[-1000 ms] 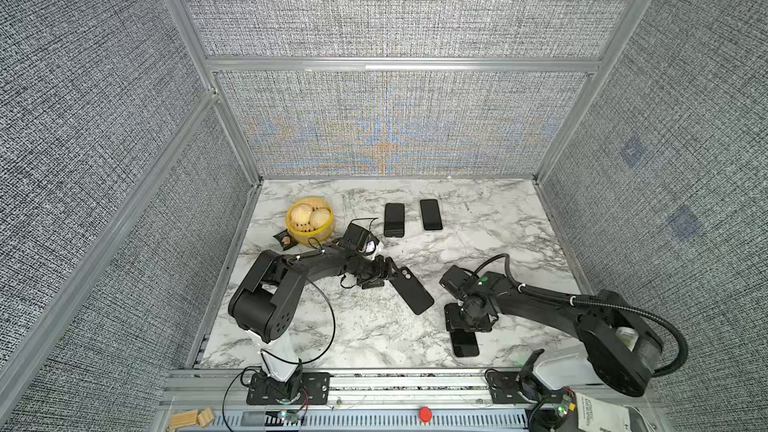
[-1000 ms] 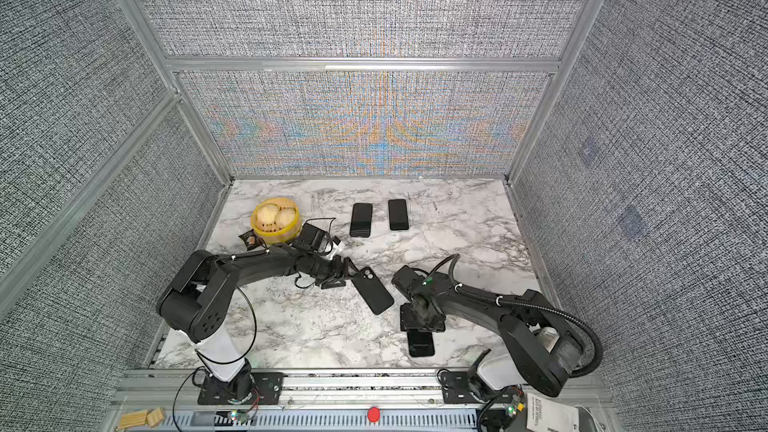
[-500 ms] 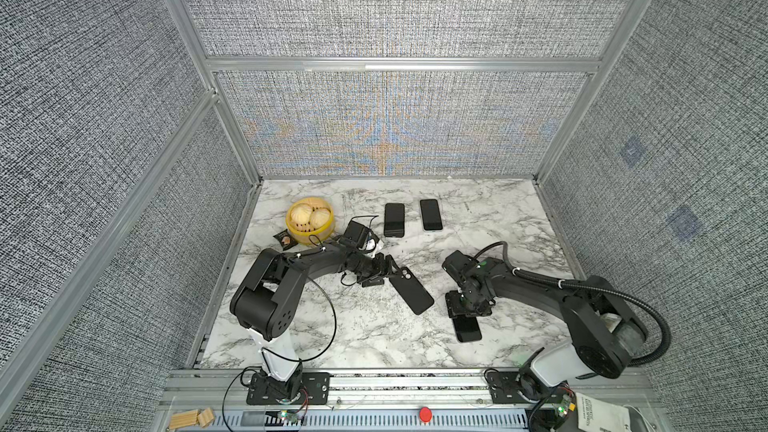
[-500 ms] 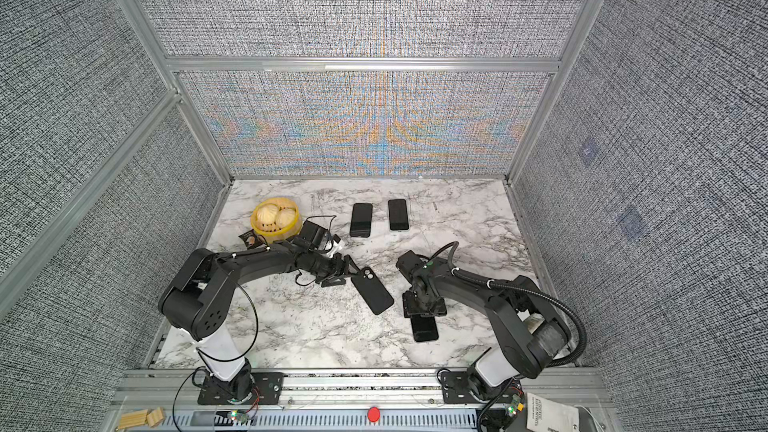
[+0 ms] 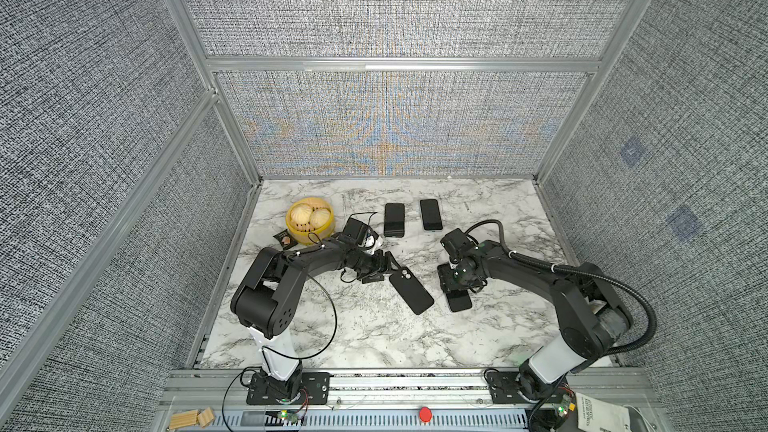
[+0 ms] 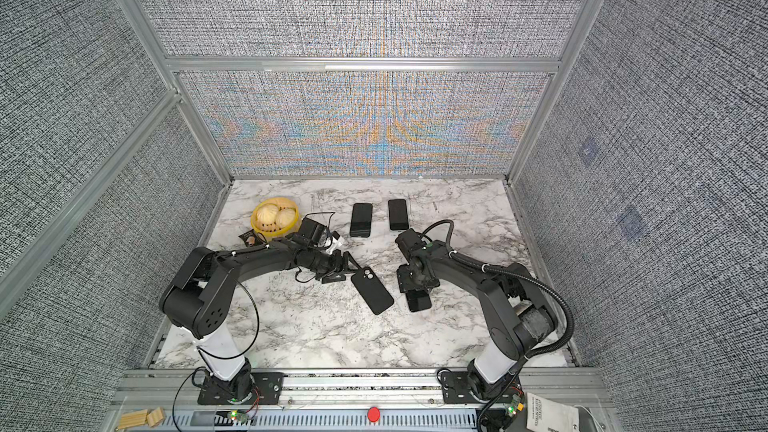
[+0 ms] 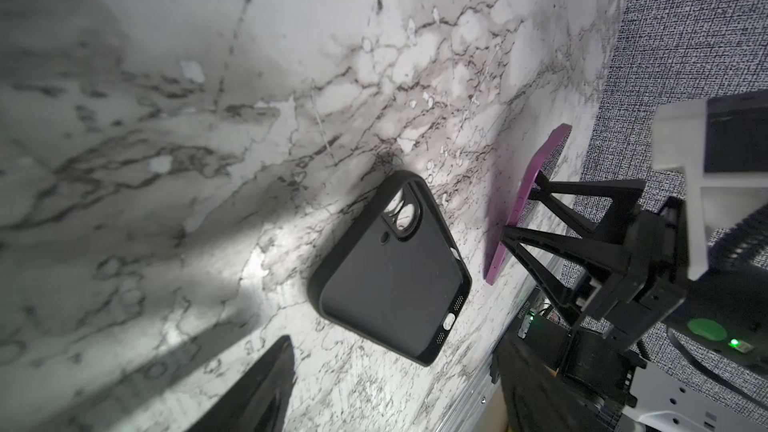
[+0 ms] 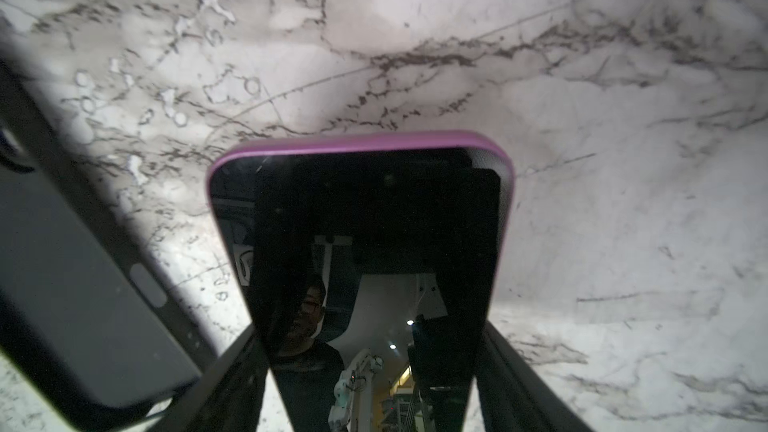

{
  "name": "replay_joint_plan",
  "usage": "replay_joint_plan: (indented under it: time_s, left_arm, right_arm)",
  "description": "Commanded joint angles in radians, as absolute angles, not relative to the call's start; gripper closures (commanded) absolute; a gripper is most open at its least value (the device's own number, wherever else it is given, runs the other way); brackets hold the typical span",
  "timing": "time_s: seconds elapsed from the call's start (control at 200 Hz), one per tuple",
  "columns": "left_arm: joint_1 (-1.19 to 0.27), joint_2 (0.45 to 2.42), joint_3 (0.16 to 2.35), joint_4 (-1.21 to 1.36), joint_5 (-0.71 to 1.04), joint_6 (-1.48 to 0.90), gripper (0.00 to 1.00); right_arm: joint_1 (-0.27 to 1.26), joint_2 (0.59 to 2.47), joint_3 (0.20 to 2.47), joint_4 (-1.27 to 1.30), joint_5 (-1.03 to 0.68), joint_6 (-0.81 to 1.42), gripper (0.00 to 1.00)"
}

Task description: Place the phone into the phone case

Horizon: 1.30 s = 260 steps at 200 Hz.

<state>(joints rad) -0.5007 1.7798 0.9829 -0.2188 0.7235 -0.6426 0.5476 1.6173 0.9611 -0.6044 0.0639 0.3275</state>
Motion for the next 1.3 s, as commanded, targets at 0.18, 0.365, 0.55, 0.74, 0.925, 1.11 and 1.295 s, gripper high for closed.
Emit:
replay_joint_plan:
  time_s: [0.18, 0.365, 0.55, 0.74, 0.925, 1.11, 1.295]
  left_arm:
    - [-0.506, 1.776, 1.017, -0.103, 0.833, -0.641, 0.26]
    - [-0.554, 1.816, 1.031, -0.001, 0.894, -0.657, 0.31]
    - [-0.610, 1.837, 1.072, -0.049, 0.909, -0.599, 0.34]
    - [-0.621, 1.889, 1.093, -0.028, 0.926, -0.599, 0.43]
    - [-0.621, 1.942, 1.112, 0.009, 0.952, -0.615, 0.49]
    - [-0.624, 1.972, 1.156, 0.004, 0.973, -0.614, 0.49]
    - [-0.630, 2.007, 1.188, -0.017, 0.975, -0.603, 0.53]
  right_arm:
    - [0.528, 1.561, 0.952, -0.577, -0.024, 0.237, 0.38]
    - [0.528, 1.553, 0.931, -0.523, -0.100, 0.214, 0.38]
    - [0.528, 1.554, 0.921, -0.505, -0.136, 0.210, 0.38]
    - [0.528, 1.549, 0.905, -0.476, -0.184, 0.214, 0.38]
    - [0.535, 1.536, 0.884, -0.451, -0.210, 0.210, 0.39]
    - [0.539, 1.536, 0.887, -0.446, -0.216, 0.204, 0.39]
    - [0.541, 1.525, 0.885, -0.441, -0.219, 0.204, 0.39]
